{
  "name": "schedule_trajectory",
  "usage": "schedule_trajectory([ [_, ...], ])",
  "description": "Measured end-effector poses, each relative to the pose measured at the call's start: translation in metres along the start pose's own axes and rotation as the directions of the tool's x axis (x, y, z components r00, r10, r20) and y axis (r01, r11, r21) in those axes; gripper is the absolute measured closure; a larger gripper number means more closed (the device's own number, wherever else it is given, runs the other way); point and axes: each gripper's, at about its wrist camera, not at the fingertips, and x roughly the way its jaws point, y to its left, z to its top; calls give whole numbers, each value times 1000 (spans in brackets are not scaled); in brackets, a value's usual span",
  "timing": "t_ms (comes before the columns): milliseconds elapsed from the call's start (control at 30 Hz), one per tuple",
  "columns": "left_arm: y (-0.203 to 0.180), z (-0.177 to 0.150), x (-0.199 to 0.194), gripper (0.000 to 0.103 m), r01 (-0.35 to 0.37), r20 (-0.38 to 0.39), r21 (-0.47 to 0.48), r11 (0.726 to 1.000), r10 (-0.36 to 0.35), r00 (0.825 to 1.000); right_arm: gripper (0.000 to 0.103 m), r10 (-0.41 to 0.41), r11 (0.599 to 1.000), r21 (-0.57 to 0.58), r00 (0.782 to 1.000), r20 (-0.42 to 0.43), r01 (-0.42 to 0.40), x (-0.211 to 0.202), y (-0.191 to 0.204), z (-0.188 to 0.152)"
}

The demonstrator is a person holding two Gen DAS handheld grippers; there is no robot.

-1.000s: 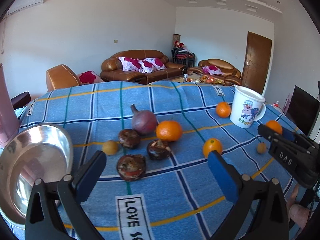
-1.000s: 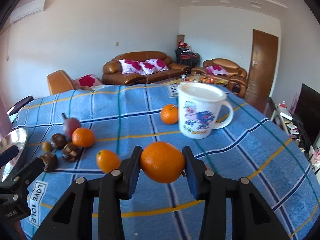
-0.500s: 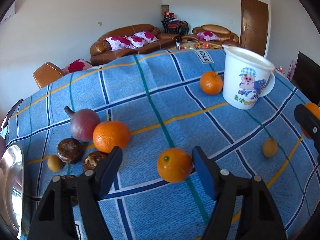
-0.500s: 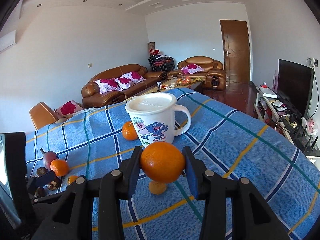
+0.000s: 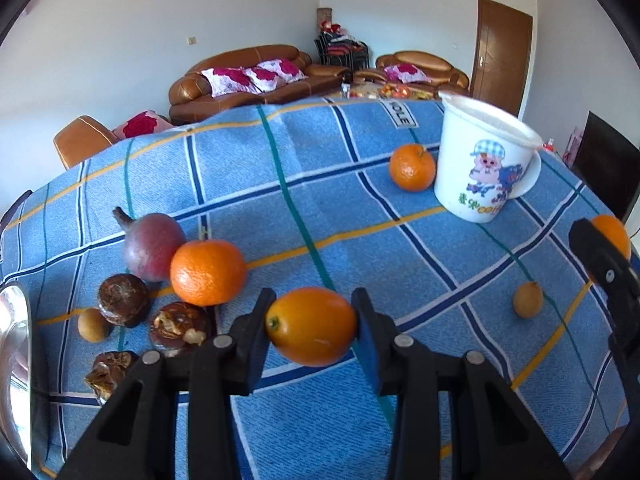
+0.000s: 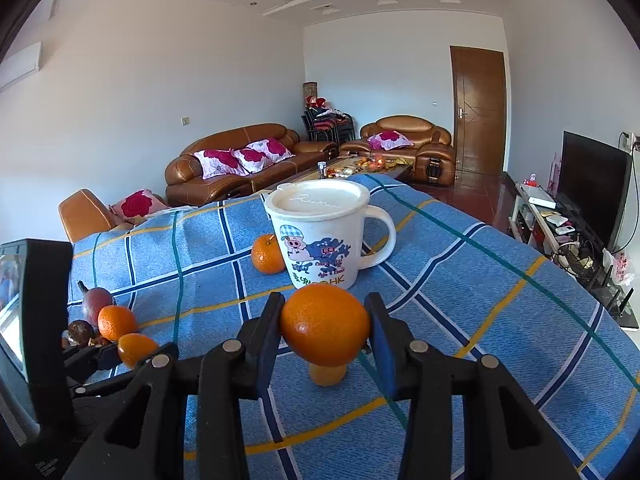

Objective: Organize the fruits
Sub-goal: 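Lift the orange with the right gripper while the left gripper grasps a tangerine, then carry both fruits over the steel bowl and open both grippers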

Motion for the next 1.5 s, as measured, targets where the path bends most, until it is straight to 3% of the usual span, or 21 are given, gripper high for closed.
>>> schedule_trajectory([
  [100, 9, -3, -19, 62, -12, 97, -40, 999, 15, 995, 59, 7, 1000, -19, 1000, 23, -6, -3, 4, -1],
  [233, 19, -9, -34, 62, -83, 169, -25, 996, 86, 982, 59, 23, 999, -43, 999, 37, -22, -6, 11, -2],
  [600, 74, -31, -63, 62, -122, 175, -80, 989, 134, 975, 60, 17, 993, -120, 998, 58, -10, -14, 36, -6],
  [900, 119, -49, -83, 62, -150, 186, -126, 981, 172, 967, 60, 112, 988, -109, 994, 2, -111, -29, 82, -20],
  [1233, 190, -72, -110, 62, -239, 212, -179, 954, 275, 938, 60, 250, 960, -124, 968, -12, -250, -49, 164, -39],
  [1500, 257, -88, -127, 62, -308, 205, -245, 919, 359, 910, 59, 362, 918, -158, 932, -30, -362, -60, 238, -49],
])
